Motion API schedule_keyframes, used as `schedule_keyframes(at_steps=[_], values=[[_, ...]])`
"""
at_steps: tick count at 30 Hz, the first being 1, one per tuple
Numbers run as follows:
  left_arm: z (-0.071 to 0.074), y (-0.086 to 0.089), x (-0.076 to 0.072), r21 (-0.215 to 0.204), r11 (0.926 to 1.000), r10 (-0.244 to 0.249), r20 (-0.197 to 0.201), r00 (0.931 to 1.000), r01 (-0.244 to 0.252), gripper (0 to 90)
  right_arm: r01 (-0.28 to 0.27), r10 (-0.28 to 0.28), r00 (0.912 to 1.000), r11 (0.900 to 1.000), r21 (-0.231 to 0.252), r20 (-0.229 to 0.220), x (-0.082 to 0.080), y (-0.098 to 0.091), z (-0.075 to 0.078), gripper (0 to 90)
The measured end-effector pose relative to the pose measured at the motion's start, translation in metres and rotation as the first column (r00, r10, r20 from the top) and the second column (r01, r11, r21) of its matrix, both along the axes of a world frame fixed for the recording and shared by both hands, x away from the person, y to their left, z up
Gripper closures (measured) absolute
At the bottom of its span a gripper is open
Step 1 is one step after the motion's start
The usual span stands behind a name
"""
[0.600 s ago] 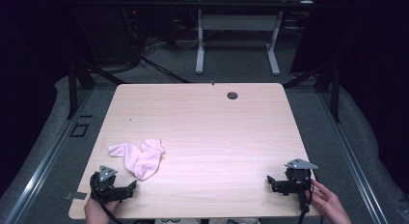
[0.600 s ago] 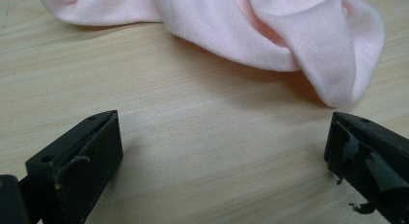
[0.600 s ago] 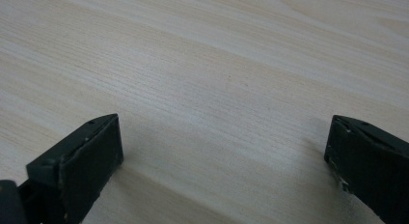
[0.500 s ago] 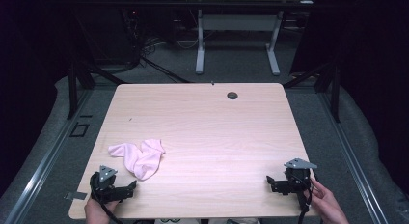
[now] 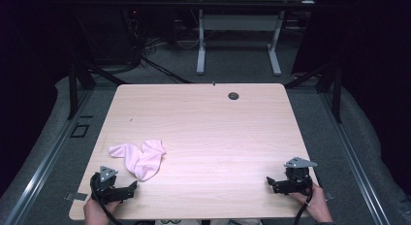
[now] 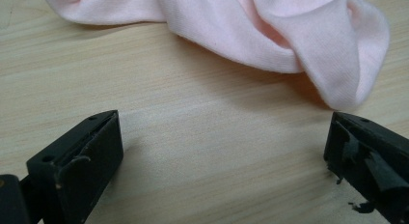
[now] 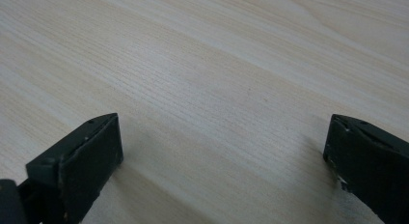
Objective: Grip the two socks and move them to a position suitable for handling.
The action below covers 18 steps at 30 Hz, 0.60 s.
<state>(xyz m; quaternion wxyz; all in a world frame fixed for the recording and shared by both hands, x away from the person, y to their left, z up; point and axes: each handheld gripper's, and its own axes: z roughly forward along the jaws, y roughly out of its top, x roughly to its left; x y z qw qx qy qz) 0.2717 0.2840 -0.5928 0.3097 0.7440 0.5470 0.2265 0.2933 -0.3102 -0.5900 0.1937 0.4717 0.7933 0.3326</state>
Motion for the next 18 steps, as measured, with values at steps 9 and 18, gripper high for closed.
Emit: schedule_keyframes(at_steps=[9,18], values=[[0.016,0.006,0.000,-0.015,0.9994,0.032,-0.025,0.9992,-0.032,0.0,0.005,-0.005,1.0000,1.0000,-0.004,0.002,0.000,0.003,0.000,0.0],[0.053,-0.008,0.005,-0.033,0.9994,-0.012,0.018,0.9998,0.012,0.0,0.016,-0.017,0.9998,0.9998,-0.012,-0.008,0.001,0.004,0.001,0.0]])
